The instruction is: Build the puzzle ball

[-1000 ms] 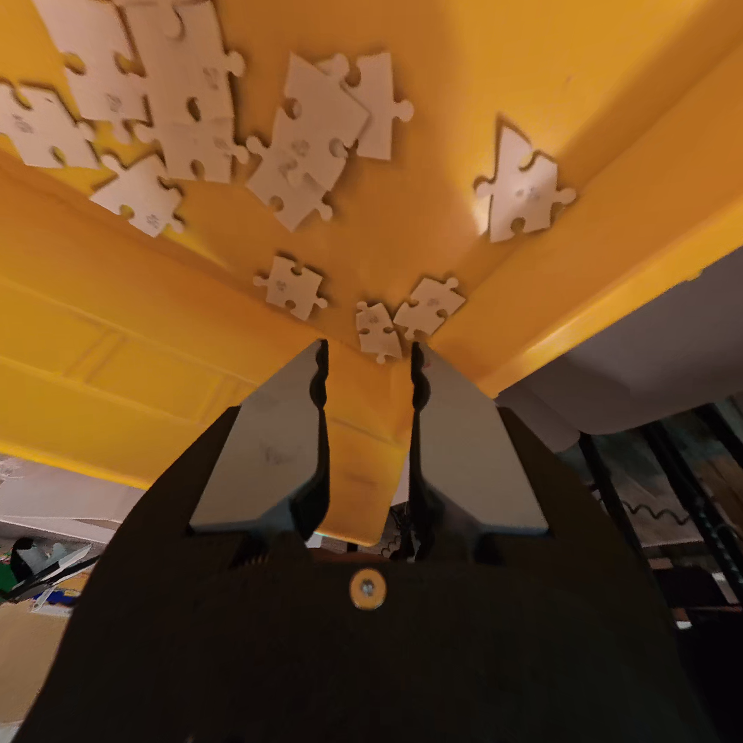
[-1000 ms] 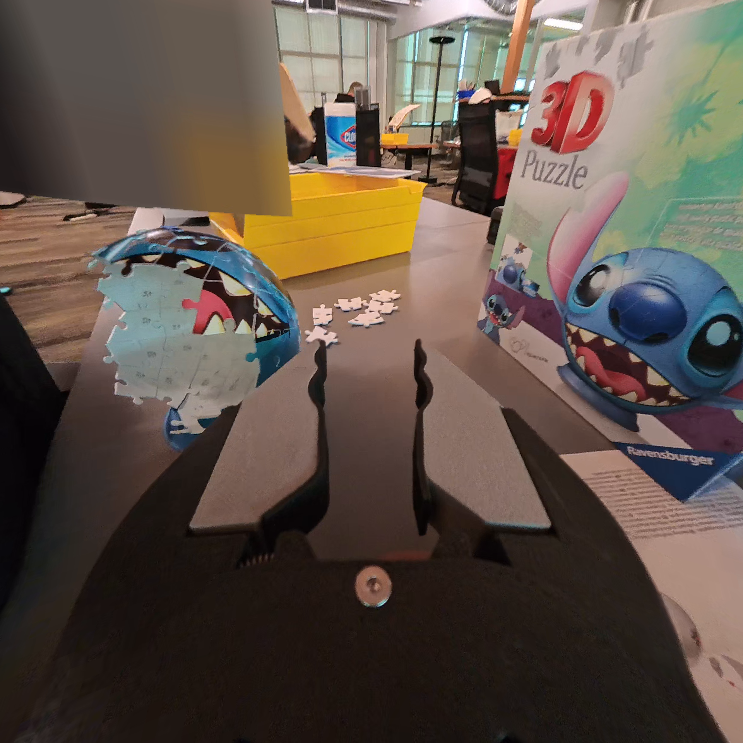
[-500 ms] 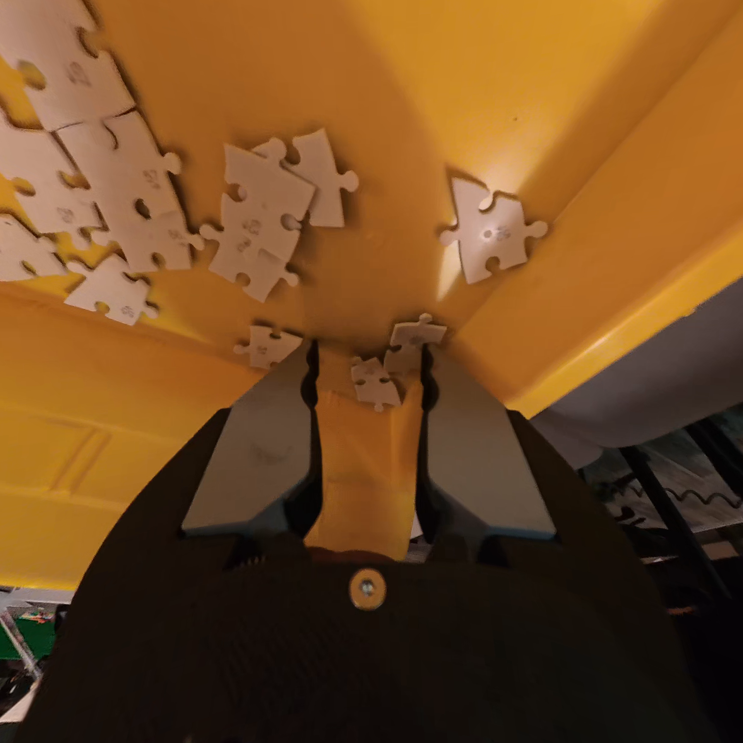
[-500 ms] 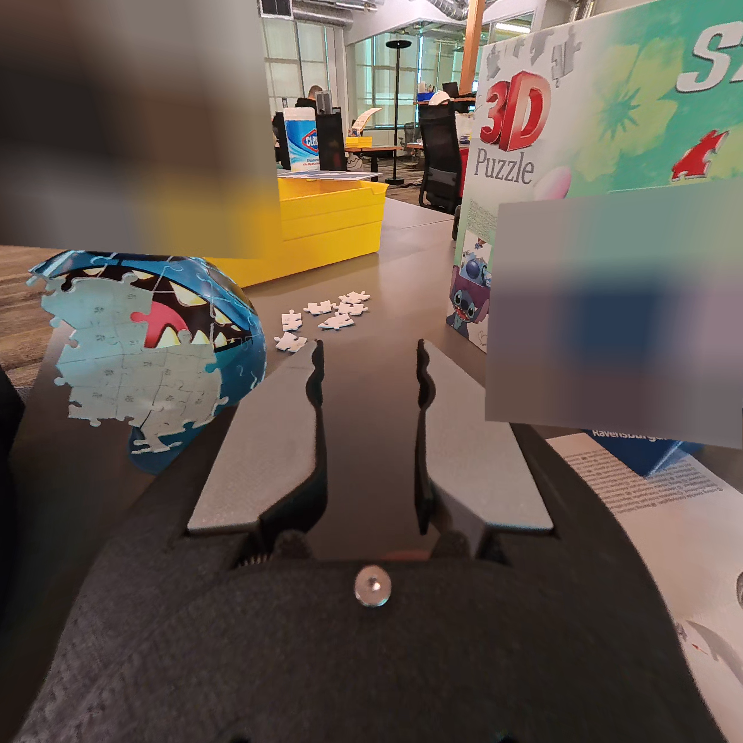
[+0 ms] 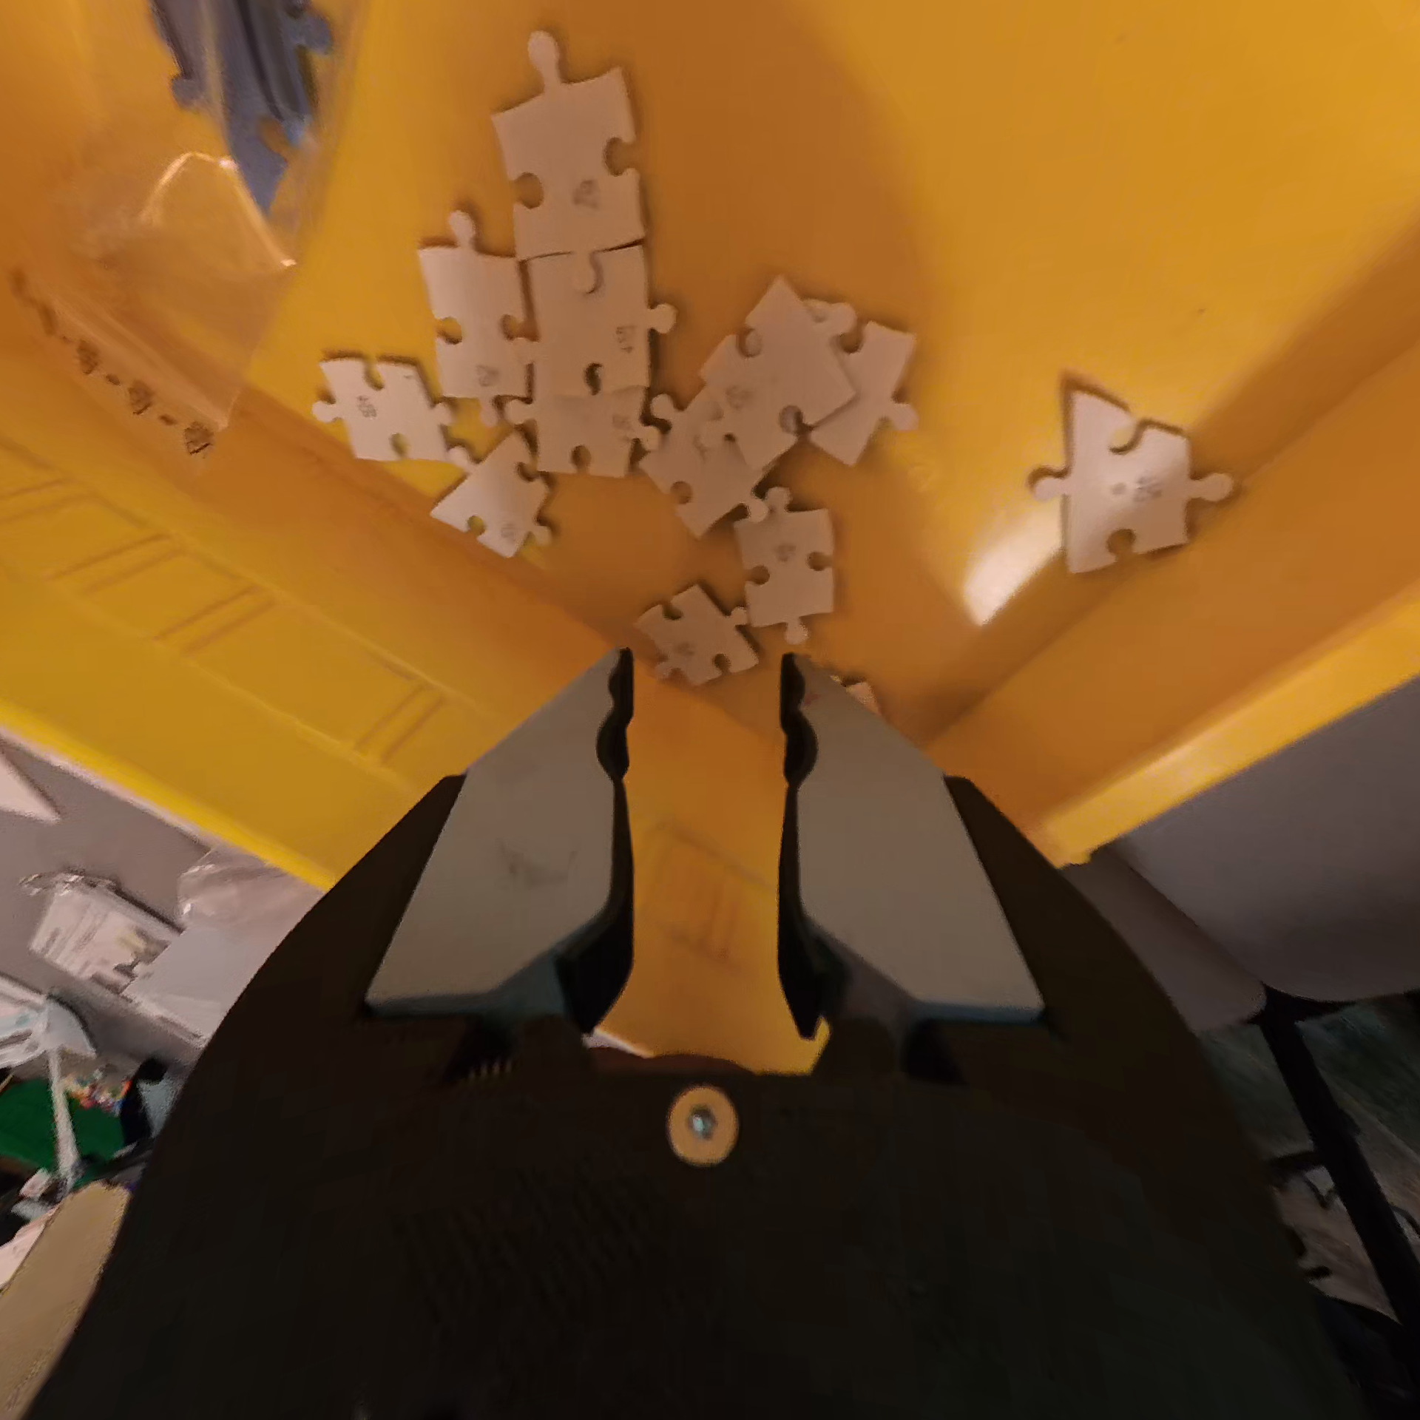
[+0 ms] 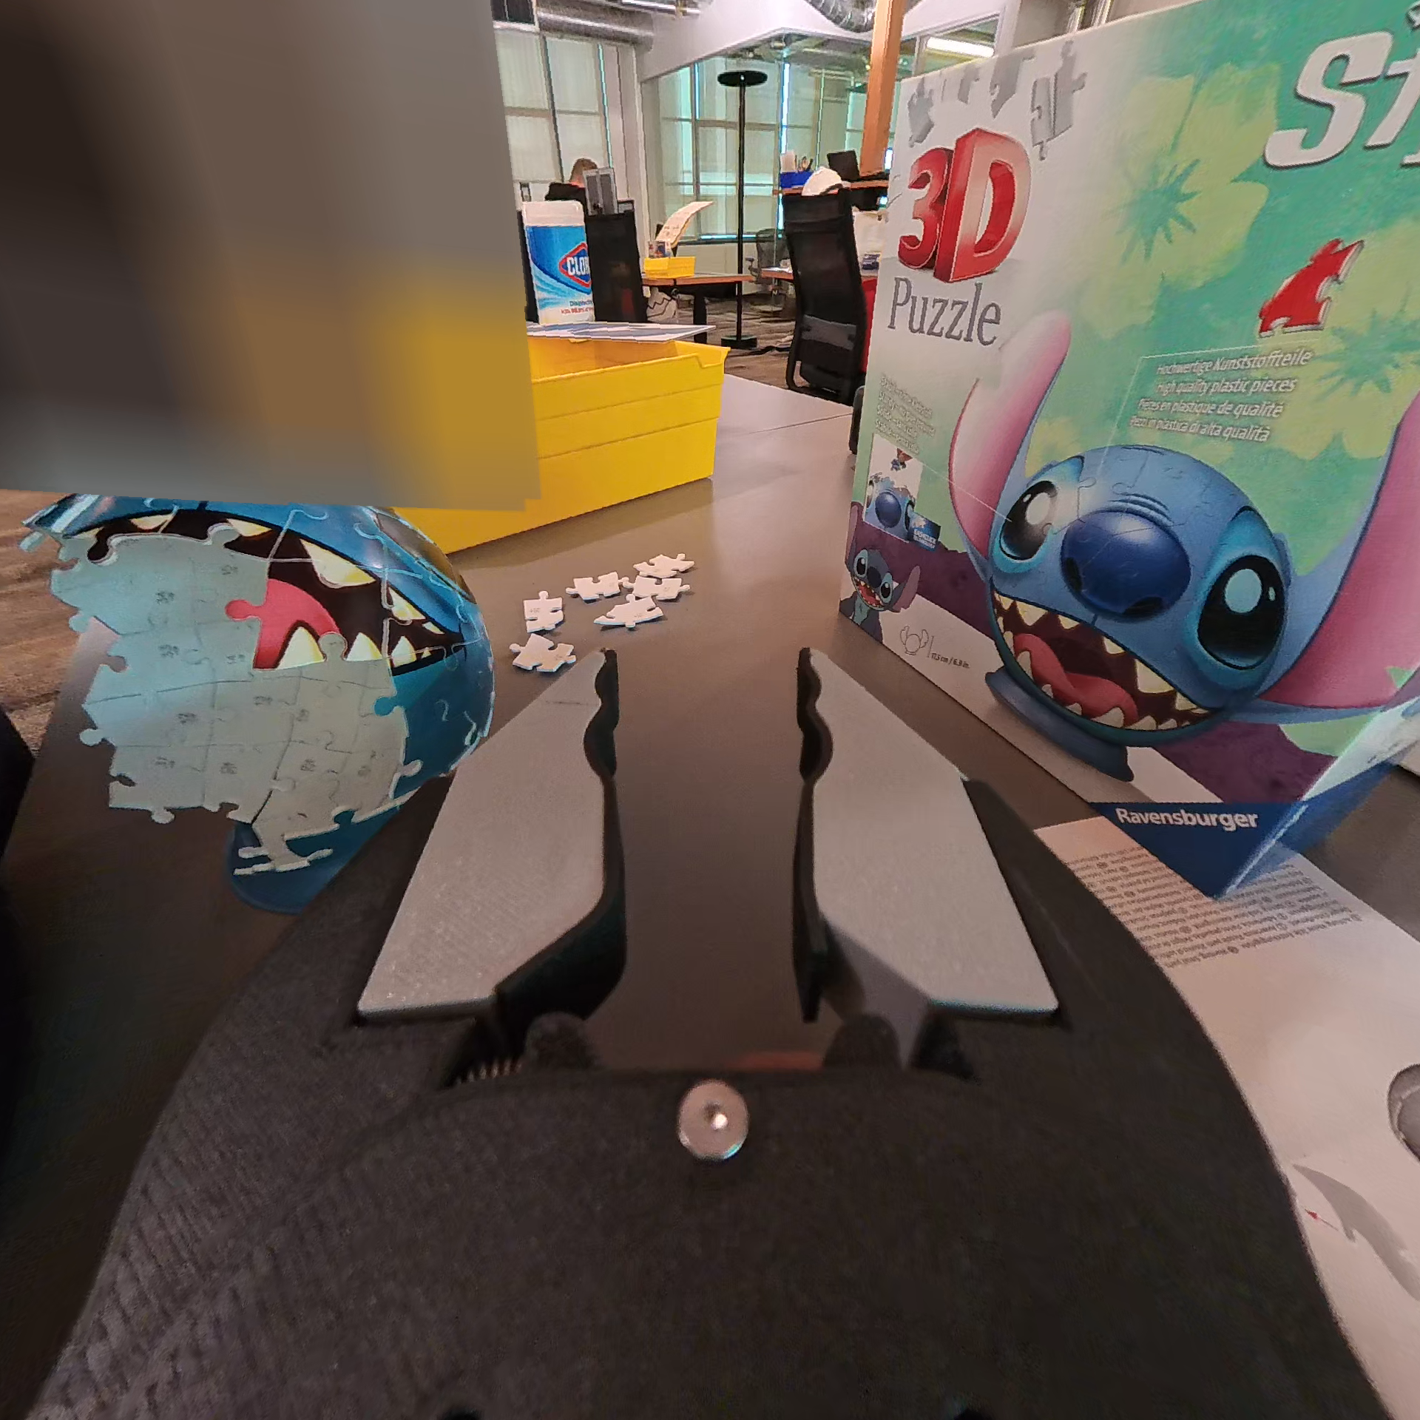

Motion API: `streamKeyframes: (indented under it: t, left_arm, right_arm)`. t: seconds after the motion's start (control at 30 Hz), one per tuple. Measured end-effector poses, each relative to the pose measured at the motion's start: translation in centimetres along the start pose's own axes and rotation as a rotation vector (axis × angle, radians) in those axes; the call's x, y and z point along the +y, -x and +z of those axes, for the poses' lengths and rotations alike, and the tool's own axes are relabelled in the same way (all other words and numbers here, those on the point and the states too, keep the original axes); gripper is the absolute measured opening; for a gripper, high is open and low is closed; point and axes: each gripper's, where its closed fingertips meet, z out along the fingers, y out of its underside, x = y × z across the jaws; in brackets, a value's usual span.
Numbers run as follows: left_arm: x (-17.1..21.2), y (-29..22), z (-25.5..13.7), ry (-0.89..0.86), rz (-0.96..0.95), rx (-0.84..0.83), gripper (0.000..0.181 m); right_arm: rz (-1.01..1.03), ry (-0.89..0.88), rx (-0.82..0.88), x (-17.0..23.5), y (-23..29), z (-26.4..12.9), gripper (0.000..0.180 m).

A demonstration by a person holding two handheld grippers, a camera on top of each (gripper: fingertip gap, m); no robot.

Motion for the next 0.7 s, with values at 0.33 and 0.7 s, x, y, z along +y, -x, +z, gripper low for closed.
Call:
streamKeyframes:
  t: [0.33,0.7]
  left_arm:
    - [-1.8,2.3,-3.5,-0.217,-0.094,-0.013,0.044]
    - [-3.2,2.3,-1.2,-0.181,-0.019,-0.028,0.042]
  right_arm:
    - [0.001,0.0,-0.01,0.0,0.1,0.0,0.045]
    - [-0.013,0.001,-0.022,0.0,0.5,0.1,0.045]
